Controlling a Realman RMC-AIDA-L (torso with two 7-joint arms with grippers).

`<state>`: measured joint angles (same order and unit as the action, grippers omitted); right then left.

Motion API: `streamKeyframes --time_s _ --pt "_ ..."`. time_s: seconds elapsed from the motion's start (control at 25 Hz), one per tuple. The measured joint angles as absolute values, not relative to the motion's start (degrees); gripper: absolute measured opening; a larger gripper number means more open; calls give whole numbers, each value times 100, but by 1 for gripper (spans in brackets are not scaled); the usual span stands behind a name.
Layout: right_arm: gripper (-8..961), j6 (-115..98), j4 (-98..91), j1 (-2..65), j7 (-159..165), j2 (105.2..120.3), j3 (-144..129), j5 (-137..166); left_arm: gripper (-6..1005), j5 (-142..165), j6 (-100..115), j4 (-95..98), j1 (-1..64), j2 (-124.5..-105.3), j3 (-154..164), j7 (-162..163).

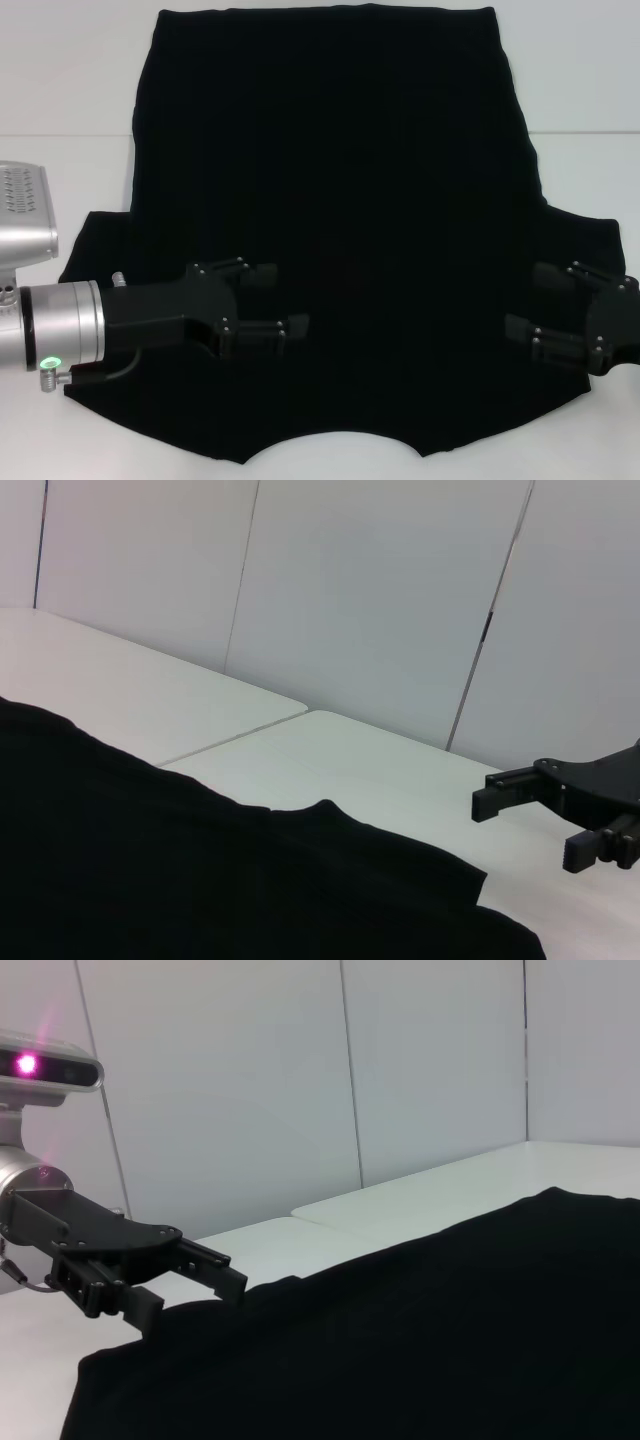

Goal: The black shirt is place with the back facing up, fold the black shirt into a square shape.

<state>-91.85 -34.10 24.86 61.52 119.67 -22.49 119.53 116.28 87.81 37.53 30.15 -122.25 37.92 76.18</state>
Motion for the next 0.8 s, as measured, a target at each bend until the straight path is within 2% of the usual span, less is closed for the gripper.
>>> streamKeyframes --time_s 0.64,0.72,0.8 --pt "883 -9021 -3450 2524 6730 11962 -2044 11607 872 11602 8621 3772 3016 -12193 3501 8031" --pt "882 -8717 -3473 2588 7591 11924 -1882 11299 872 11579 8257 3781 3041 -12129 3164 8853" --pt "881 -8264 -3483 2685 8860 11799 -1800 11104 872 11661 8052 3801 3063 -12010 2991 9815"
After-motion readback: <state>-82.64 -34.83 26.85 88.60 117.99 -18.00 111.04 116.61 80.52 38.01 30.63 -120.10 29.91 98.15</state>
